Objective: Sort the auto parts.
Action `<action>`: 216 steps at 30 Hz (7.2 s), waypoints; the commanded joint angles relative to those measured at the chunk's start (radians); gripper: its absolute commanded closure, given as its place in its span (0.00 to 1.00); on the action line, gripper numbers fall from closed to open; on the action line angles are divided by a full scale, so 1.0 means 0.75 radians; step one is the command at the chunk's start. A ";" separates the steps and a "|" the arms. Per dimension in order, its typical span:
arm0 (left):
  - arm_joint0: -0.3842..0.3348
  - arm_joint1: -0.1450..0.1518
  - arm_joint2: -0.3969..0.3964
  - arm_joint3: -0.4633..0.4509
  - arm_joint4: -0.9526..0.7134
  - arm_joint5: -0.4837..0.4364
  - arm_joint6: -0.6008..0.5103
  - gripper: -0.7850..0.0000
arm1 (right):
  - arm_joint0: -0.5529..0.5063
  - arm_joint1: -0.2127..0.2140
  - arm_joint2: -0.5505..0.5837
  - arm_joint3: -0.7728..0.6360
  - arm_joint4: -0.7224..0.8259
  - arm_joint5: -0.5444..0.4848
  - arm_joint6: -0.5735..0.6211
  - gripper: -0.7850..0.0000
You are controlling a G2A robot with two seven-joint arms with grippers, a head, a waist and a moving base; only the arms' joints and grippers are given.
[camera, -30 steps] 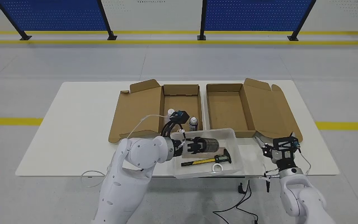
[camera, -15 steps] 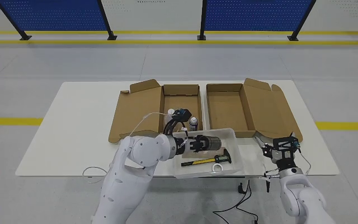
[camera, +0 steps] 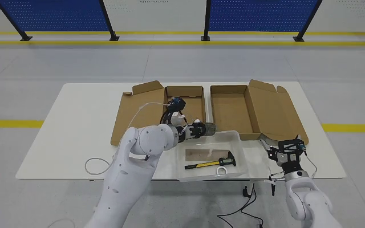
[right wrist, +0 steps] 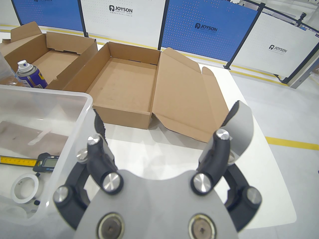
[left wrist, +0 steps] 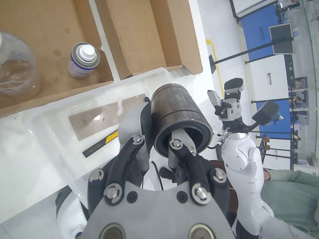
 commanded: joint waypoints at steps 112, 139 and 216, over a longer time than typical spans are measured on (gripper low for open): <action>-0.770 -0.325 0.452 1.324 0.329 0.461 0.052 0.00 | 0.000 0.000 0.000 0.000 0.000 0.000 0.000 0.00; -0.006 -0.139 0.245 -0.176 1.143 0.182 0.091 0.00 | 0.000 0.000 0.000 0.000 0.000 0.000 0.000 0.00; 0.607 -0.084 0.101 -0.703 1.563 0.059 0.257 0.00 | 0.566 0.029 -0.240 -0.042 0.133 -0.855 0.852 0.00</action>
